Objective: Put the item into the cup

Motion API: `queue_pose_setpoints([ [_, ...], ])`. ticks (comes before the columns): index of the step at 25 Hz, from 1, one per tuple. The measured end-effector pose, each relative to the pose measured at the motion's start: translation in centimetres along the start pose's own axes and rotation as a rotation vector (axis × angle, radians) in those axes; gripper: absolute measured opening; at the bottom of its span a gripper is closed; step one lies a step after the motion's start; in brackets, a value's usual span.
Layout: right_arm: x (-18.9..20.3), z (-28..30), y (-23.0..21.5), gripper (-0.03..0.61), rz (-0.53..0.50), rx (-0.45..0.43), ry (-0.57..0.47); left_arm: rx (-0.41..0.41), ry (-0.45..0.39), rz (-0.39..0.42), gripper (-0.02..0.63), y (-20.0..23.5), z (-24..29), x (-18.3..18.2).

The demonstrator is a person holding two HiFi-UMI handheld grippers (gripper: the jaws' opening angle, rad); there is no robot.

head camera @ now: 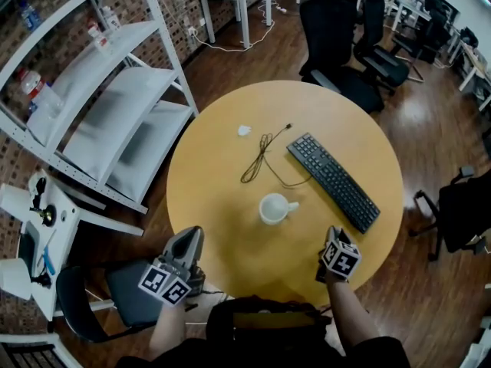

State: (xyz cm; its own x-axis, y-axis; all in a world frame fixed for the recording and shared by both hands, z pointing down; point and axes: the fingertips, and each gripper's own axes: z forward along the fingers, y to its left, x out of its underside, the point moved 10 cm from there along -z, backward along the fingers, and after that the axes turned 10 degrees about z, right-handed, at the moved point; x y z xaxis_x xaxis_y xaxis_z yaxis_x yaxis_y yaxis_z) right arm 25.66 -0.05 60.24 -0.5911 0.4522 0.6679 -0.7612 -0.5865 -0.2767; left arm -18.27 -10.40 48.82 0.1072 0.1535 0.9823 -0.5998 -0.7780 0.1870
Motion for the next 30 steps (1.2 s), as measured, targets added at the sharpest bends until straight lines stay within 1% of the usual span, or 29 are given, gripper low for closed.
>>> queue_pose_setpoints([
  [3,-2.5,-0.8,1.7,0.129,-0.069,-0.046,-0.062,-0.012,-0.024,0.009,0.011,-0.3,-0.2,-0.3],
  [6,-4.4,-0.9,3.5,0.129,-0.116,-0.103,-0.110,-0.026,-0.044,0.017,0.011,-0.6,-1.0,-0.6],
  [9,-6.0,-1.0,6.0,0.129,-0.165,-0.160,-0.153,-0.068,-0.063,0.041,0.011,-0.5,-2.6,-1.0],
  [11,-6.6,-1.2,8.2,0.129,-0.205,-0.236,-0.176,-0.096,-0.068,0.035,0.011,-0.3,-4.0,-0.8],
  [15,-6.9,-2.4,13.6,0.129,-0.317,-0.481,-0.249,-0.180,-0.085,0.036,0.011,0.0,-7.0,-0.7],
  [16,-6.8,-2.7,14.8,0.130,-0.355,-0.531,-0.266,-0.196,-0.087,0.031,0.011,-0.1,-7.7,-0.5],
  [18,-6.3,-3.0,16.6,0.130,-0.433,-0.594,-0.287,-0.223,-0.088,0.016,0.011,-0.2,-8.9,0.0],
  [21,-5.3,-2.5,18.0,0.130,-0.500,-0.623,-0.278,-0.262,-0.090,0.007,0.011,-0.5,-10.6,0.6],
  [25,-4.1,-1.4,18.7,0.130,-0.545,-0.615,-0.252,-0.300,-0.090,0.009,0.011,-0.6,-12.3,0.7],
  [27,-3.8,-1.0,18.9,0.130,-0.556,-0.610,-0.250,-0.312,-0.085,0.012,0.011,-0.7,-12.9,0.6],
  [30,-3.5,-0.5,19.0,0.130,-0.544,-0.609,-0.257,-0.324,-0.075,0.017,0.011,-0.9,-13.6,0.5],
])
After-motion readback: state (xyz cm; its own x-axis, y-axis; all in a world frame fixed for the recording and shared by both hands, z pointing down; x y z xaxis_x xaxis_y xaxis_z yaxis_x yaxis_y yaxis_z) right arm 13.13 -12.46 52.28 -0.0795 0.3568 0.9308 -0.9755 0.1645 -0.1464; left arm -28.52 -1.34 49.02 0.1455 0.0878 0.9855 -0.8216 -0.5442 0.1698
